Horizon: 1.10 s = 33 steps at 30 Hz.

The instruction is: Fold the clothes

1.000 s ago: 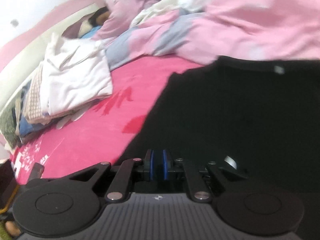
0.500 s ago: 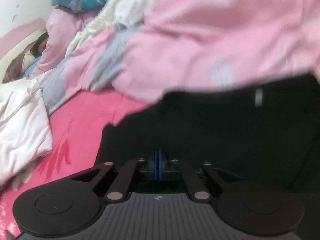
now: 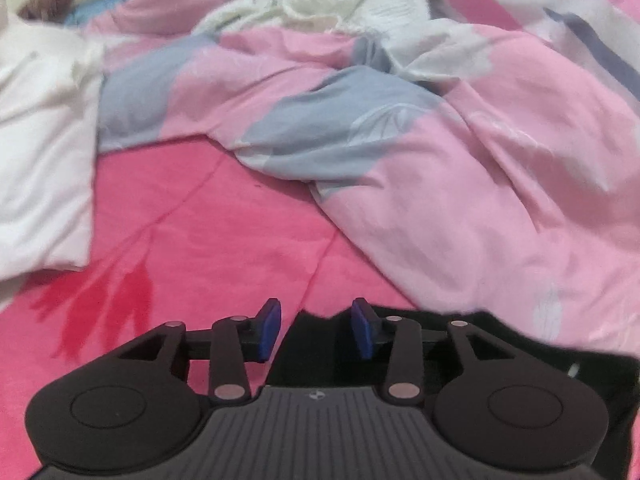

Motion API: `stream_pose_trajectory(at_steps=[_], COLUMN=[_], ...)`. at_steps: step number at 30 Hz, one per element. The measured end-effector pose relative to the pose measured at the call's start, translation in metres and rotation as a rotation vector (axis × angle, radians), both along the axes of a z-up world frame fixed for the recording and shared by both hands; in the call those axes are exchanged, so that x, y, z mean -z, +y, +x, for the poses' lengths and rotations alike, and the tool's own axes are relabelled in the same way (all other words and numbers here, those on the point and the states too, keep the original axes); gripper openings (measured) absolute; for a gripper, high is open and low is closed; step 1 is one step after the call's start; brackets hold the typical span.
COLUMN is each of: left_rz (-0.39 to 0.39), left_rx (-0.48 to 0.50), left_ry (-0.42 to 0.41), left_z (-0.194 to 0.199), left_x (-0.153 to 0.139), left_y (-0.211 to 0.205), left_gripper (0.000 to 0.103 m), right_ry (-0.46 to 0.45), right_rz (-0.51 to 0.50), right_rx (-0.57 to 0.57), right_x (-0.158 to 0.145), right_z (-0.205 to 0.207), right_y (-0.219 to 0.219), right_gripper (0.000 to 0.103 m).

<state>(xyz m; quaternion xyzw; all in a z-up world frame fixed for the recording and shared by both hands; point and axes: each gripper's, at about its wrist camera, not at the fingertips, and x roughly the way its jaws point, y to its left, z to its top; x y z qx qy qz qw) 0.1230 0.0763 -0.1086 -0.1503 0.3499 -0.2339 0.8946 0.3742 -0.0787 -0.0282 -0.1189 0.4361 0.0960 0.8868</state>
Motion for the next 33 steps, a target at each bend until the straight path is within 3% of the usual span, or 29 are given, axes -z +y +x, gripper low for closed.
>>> stream_pose_trajectory(at_steps=[3,7,9,11,20,27,30,33], left_rz=[0.004,0.004,0.005,0.005,0.014,0.012,0.011,0.012], left_rx=[0.001,-0.001,-0.001,-0.001,-0.002,-0.002,-0.003,-0.003], left_ry=[-0.002,-0.003,-0.004,-0.004,-0.01,-0.01,-0.009,-0.01], left_z=[0.0,0.0,0.0,0.0,0.0,0.0,0.0,0.0], left_x=[0.0,0.0,0.0,0.0,0.0,0.001,0.0,0.0], left_y=[0.0,0.0,0.0,0.0,-0.003,-0.003,-0.003,-0.003], left_gripper=[0.018,0.018,0.018,0.018,0.018,0.018,0.018,0.018], right_ry=[0.037,0.059,0.069,0.056,0.004,-0.028,-0.073,-0.084], right_rz=[-0.079,-0.084,-0.065,-0.032,0.245,0.315,0.373,0.422], right_rx=[-0.009,-0.035,-0.047,-0.042,0.062,0.126,0.171,0.146], right_x=[0.007,0.006,0.004,0.001,-0.003,0.011,0.002,-0.011], right_z=[0.011,0.011,0.008,0.004,-0.001,0.006,0.002,-0.012], right_y=[0.008,0.007,0.005,-0.001,-0.035,-0.042,-0.056,-0.071], right_gripper=[0.041,0.034,0.009,0.004,0.004,0.006,0.015,0.015])
